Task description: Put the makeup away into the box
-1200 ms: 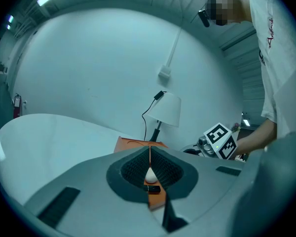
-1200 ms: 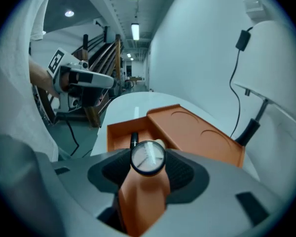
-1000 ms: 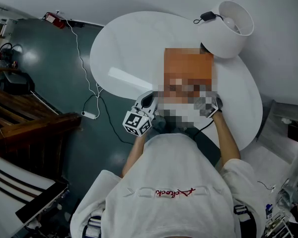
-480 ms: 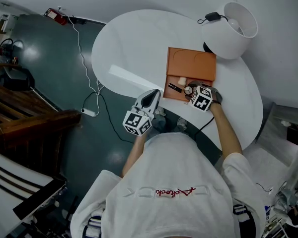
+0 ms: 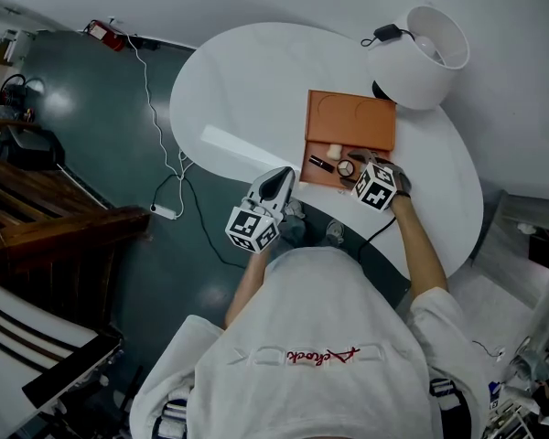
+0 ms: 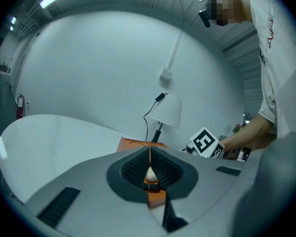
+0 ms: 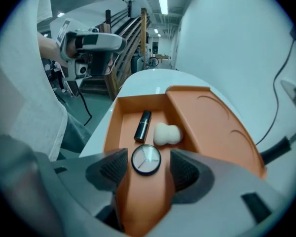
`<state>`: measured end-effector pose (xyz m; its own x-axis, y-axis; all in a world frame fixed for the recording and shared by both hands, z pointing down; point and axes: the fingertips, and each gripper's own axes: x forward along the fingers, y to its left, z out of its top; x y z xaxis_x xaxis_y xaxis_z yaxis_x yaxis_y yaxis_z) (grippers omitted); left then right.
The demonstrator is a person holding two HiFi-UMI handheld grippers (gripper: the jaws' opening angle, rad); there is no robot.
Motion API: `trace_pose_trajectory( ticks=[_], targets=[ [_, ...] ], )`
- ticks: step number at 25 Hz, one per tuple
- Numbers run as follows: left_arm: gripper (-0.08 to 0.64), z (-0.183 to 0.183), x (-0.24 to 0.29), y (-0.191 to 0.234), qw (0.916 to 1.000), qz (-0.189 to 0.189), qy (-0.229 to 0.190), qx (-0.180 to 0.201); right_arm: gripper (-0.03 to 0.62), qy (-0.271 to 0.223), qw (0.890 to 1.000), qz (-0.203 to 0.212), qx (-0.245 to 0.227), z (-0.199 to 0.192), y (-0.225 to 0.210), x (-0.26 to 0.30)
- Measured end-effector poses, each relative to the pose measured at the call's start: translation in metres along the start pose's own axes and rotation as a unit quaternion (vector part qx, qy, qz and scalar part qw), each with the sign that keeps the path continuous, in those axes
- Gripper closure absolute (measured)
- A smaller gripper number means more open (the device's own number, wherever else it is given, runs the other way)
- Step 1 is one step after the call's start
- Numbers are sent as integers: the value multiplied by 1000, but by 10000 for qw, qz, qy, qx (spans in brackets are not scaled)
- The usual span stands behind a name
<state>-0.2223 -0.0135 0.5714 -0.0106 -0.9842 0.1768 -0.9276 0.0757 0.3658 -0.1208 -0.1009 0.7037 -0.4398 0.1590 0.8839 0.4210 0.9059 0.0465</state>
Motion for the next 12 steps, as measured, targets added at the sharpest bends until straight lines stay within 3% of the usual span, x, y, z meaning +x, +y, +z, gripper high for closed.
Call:
trace_pose_trajectory(
  ticks=[6,12],
  targets=[
    [545,2,2,-8,9999,-89,-22,49,335,-261,9985,-468,-132,6,-2,-21],
    [545,3,3,-16,9998,-169,-47,92,501,-737,9924,-978,147,16,-8,-36]
  ],
)
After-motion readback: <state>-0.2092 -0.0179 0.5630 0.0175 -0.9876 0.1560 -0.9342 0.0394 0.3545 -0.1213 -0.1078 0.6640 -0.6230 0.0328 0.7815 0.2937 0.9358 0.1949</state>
